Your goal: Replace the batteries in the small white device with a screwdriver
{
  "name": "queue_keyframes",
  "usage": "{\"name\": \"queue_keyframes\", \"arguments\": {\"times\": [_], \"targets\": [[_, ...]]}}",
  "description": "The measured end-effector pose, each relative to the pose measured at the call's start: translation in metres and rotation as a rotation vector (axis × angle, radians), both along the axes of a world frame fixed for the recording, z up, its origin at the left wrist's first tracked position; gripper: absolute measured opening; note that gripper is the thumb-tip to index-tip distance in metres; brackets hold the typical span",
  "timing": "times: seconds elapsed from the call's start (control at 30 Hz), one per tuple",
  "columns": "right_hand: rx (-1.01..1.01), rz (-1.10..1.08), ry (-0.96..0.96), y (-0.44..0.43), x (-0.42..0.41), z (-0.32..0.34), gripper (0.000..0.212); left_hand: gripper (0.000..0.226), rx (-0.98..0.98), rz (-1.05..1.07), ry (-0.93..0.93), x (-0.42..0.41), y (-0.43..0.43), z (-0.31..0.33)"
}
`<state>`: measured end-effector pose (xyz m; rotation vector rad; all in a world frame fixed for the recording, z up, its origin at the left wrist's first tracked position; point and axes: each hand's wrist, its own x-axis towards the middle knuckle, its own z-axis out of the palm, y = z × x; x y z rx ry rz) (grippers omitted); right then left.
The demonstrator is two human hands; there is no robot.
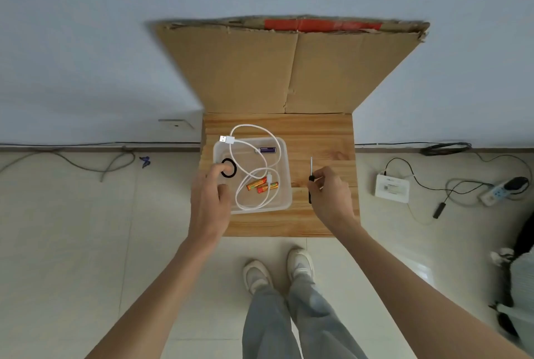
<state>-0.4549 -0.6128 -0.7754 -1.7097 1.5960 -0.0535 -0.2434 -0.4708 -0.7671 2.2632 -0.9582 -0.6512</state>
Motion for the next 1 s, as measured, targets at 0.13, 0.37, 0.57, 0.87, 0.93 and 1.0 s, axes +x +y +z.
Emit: {"name": "queue_keyframes", "arguments": {"times": [0.13,0.37,0.57,0.87,0.93,1.0], "targets": [[-0.008,0.016,0.053,-0.005,-0.002,-0.036,0.017,0.044,0.016,-0.008,0.021,0.0,-0.004,-0.042],[-0.044,0.072,0.127,-0.013,0.008,-0.069,0.012,0.045,0.034,-0.041,0.001,0.004,-0.018,-0.081],[-0.052,0.104,0.157,-0.01,0.013,-0.081,0.007,0.047,0.03,-0.042,0.027,0.01,-0.015,-0.092],[-0.001,0.203,0.266,-0.01,0.009,-0.047,0.023,0.044,0.273,-0.137,-0.006,0.019,-0.017,-0.051],[0.038,0.232,0.32,-0.01,0.008,-0.023,0.022,0.046,0.361,-0.212,-0.099,0.018,-0.021,-0.023],[0.065,0.245,0.356,-0.008,0.007,0.003,0.019,0.048,0.441,-0.275,-0.182,0.015,-0.023,0.012]]}}
